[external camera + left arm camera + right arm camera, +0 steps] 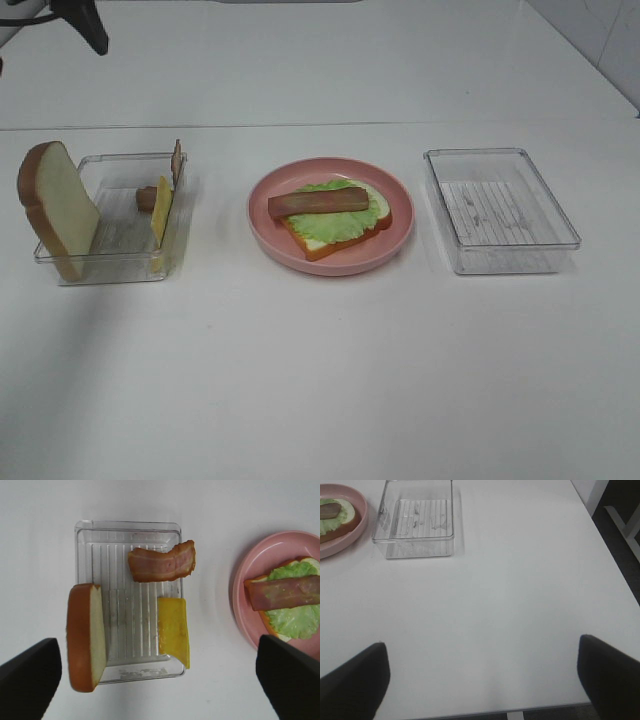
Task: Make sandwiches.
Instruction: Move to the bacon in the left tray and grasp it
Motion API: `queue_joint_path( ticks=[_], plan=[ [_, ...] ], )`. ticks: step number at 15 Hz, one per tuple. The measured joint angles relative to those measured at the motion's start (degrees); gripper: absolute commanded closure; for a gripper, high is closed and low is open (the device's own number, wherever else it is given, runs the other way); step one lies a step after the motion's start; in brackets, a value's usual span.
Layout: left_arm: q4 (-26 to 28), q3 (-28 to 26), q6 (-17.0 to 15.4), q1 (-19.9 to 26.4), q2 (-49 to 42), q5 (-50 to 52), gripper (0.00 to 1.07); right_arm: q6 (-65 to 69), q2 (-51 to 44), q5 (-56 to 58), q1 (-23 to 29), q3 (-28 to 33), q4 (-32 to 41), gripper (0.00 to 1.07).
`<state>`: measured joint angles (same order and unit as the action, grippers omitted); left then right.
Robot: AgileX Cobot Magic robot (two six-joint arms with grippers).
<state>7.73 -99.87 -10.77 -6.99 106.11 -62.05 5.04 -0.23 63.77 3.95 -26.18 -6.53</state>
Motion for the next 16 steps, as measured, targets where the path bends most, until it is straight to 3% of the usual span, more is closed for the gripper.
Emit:
queue_joint_path(
  ticks=[3,4,8,11,16],
  plan=[
    [-2.8,-5.8,-3.8,-2.5,5.4,-3.7,0.06,0.0,0.0,0.0,0.0,0.0,0.0,0.09],
    [-4.2,-12.7,-6.3,-4.1,10.9,-6.8,0.06,0.0,0.0,0.0,0.0,0.0,0.0,0.09],
    [-5.5,-24.6,-10.4,-5.4,20.6,-7.2,0.06,0.0,0.0,0.0,0.0,0.0,0.0,0.09],
    [-6.1,-28.1,-10.9,-6.1,25.2,-7.2,0.06,0.0,0.0,0.0,0.0,0.0,0.0,0.09],
    [-6.4,-28.4,-10.9,-6.3,29.9,-7.6,0.06,0.0,0.0,0.0,0.0,0.0,0.0,0.09]
  ],
)
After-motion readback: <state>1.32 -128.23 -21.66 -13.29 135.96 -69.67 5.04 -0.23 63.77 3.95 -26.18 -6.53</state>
